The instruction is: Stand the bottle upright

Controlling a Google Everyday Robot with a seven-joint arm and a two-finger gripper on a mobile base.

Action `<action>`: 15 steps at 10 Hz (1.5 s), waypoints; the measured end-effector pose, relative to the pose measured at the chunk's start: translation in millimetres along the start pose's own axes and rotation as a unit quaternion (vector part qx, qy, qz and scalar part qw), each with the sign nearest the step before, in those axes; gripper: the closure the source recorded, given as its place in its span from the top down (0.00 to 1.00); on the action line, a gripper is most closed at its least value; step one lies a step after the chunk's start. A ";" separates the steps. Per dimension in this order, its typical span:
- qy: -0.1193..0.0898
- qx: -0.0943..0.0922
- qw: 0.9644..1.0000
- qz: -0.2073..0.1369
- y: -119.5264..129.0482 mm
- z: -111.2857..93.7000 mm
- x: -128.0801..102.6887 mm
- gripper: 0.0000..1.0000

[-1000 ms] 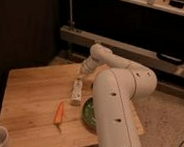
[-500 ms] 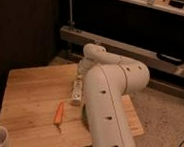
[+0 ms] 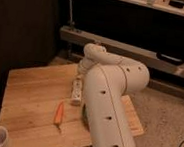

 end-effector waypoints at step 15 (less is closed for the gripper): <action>0.009 -0.007 1.000 -0.008 1.9 2.5 0.4 0.52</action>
